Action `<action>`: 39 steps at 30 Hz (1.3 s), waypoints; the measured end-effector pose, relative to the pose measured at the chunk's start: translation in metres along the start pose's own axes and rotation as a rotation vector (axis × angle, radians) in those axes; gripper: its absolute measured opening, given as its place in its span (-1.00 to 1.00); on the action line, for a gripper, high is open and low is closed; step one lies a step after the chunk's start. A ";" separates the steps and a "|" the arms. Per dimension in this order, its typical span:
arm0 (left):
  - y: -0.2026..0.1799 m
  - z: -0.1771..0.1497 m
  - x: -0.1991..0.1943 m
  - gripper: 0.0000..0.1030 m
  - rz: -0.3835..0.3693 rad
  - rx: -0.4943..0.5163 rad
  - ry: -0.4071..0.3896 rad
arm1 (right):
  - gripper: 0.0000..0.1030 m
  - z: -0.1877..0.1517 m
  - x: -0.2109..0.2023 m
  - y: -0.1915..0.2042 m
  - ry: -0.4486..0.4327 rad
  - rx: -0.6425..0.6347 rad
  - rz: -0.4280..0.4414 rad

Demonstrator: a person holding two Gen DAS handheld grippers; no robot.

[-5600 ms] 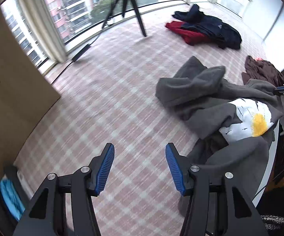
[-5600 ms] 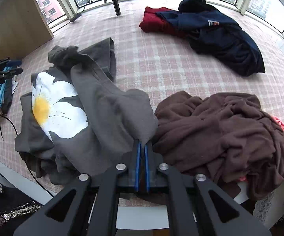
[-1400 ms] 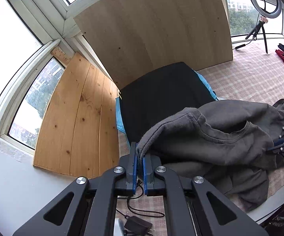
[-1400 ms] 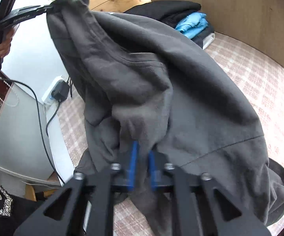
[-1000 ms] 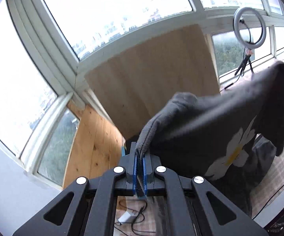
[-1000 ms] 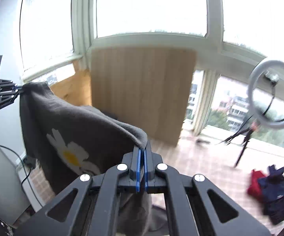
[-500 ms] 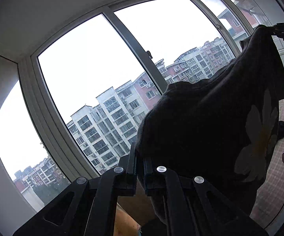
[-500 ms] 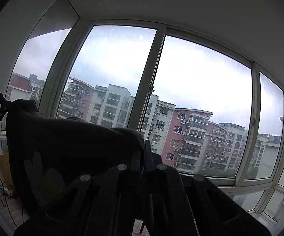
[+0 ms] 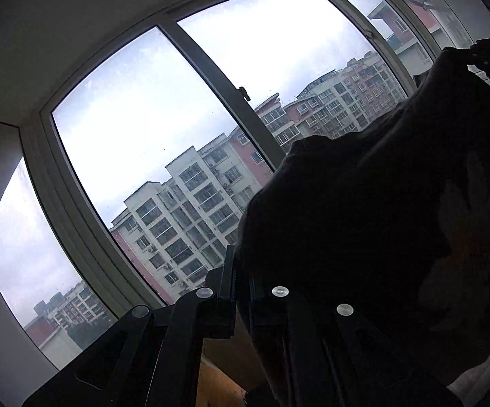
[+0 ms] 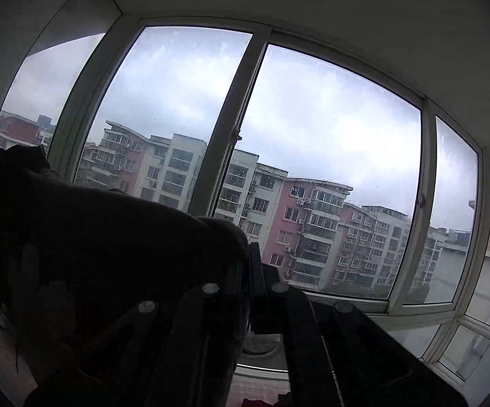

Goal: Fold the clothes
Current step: 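Lower the sweatshirt flat onto the mat and open both grippers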

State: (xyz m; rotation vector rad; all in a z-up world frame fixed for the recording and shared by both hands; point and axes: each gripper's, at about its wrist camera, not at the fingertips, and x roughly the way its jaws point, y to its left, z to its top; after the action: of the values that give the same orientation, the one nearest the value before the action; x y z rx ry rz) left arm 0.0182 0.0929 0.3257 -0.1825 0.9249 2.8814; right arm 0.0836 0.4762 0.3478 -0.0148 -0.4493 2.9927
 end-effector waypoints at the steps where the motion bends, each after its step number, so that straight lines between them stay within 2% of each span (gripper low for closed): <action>1: -0.006 -0.003 0.021 -0.89 -0.016 -0.002 0.030 | -0.95 -0.012 0.022 0.001 0.035 0.003 0.002; 6: -0.064 -0.044 0.161 -0.91 -0.086 0.026 0.241 | -0.96 -0.093 0.143 0.017 0.216 -0.011 -0.031; 8: -0.097 -0.074 0.220 -0.91 -0.129 0.032 0.330 | -0.96 -0.136 0.194 0.028 0.304 -0.008 -0.035; 12: -0.171 -0.154 0.326 -0.92 -0.213 0.053 0.517 | -0.96 -0.243 0.279 0.065 0.471 -0.049 -0.053; 15: -0.232 -0.219 0.390 -0.91 -0.307 0.072 0.674 | -0.96 -0.329 0.328 0.094 0.632 -0.047 -0.014; 17: -0.270 -0.262 0.430 -0.78 -0.367 0.081 0.783 | -0.96 -0.388 0.350 0.111 0.747 -0.039 0.018; 20: -0.302 -0.313 0.467 -0.77 -0.394 0.120 0.903 | -0.95 -0.453 0.367 0.133 0.860 -0.049 0.041; 22: -0.295 -0.328 0.473 -0.76 -0.406 0.098 0.915 | -0.95 -0.474 0.374 0.133 0.898 -0.050 0.042; 24: -0.281 -0.339 0.474 -0.62 -0.420 0.057 0.923 | -0.94 -0.484 0.380 0.127 0.931 -0.047 0.050; 25: -0.272 -0.345 0.470 -0.49 -0.425 0.028 0.933 | -0.90 -0.487 0.381 0.123 0.944 -0.041 0.055; 26: -0.269 -0.349 0.461 -0.40 -0.435 -0.002 0.948 | -0.78 -0.489 0.379 0.116 0.953 -0.028 0.059; 27: -0.267 -0.360 0.447 -0.36 -0.455 -0.035 0.968 | -0.48 -0.491 0.378 0.110 0.962 -0.016 0.063; 28: -0.265 -0.372 0.432 -0.35 -0.485 -0.083 0.992 | -0.28 -0.493 0.374 0.103 0.969 0.008 0.072; 29: -0.264 -0.384 0.418 -0.33 -0.521 -0.135 1.018 | 0.09 -0.494 0.369 0.097 0.971 0.048 0.089; 30: -0.270 -0.394 0.408 -0.33 -0.570 -0.192 1.047 | 0.29 -0.496 0.363 0.090 0.980 0.093 0.111; 33: -0.291 -0.414 0.389 -0.31 -0.663 -0.318 1.101 | 0.30 -0.513 0.343 0.077 1.042 0.260 0.192; 35: -0.307 -0.417 0.384 -0.17 -0.703 -0.383 1.104 | 0.30 -0.526 0.331 0.077 1.084 0.364 0.237; 37: -0.322 -0.414 0.382 -0.15 -0.704 -0.394 1.094 | 0.30 -0.534 0.323 0.082 1.106 0.432 0.272; 39: -0.337 -0.410 0.382 -0.15 -0.669 -0.343 1.084 | 0.30 -0.539 0.320 0.094 1.122 0.432 0.288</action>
State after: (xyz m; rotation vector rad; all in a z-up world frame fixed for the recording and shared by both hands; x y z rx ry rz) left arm -0.2783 0.1514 -0.2546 -1.7807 0.2797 2.1278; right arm -0.2307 0.5808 -0.1924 -1.6777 0.3470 2.6511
